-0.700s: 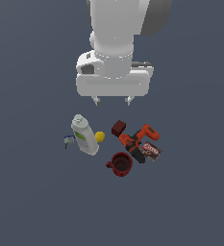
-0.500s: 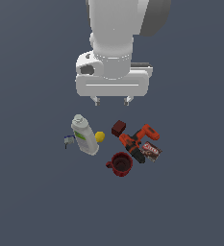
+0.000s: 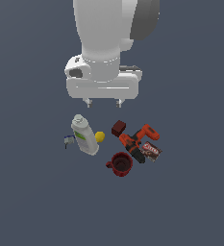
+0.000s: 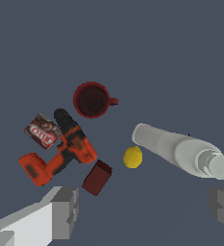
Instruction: Pick up a designated object from a clutter of objects.
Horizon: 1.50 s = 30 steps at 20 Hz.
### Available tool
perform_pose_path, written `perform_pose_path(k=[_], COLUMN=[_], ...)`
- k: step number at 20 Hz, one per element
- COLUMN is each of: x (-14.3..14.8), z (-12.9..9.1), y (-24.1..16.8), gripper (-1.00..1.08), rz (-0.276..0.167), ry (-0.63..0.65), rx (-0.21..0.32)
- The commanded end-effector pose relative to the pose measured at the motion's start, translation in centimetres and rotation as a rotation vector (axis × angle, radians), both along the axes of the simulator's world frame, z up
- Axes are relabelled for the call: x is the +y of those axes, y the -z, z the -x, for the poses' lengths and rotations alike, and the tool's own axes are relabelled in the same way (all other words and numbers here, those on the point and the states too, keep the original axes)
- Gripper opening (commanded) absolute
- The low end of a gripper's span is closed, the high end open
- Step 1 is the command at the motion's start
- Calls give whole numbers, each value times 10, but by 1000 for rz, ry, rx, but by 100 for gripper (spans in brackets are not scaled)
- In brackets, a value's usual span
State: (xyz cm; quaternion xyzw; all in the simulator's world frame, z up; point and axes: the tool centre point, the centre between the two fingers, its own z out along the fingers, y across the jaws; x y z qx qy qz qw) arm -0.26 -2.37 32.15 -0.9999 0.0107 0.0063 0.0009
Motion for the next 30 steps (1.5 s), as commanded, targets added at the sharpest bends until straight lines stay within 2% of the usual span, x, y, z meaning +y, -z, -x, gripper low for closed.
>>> perform_pose_path(k=[1, 6, 12, 21, 30], x=[2, 13, 41, 121, 194], z=[-1, -8, -23, -41, -31], y=[2, 16, 52, 146, 226], gripper=[100, 100, 100, 100, 100], rz=[1, 9, 24, 35, 13], ry=[-8, -55, -176, -481, -734], rx=[0, 0, 1, -1, -8])
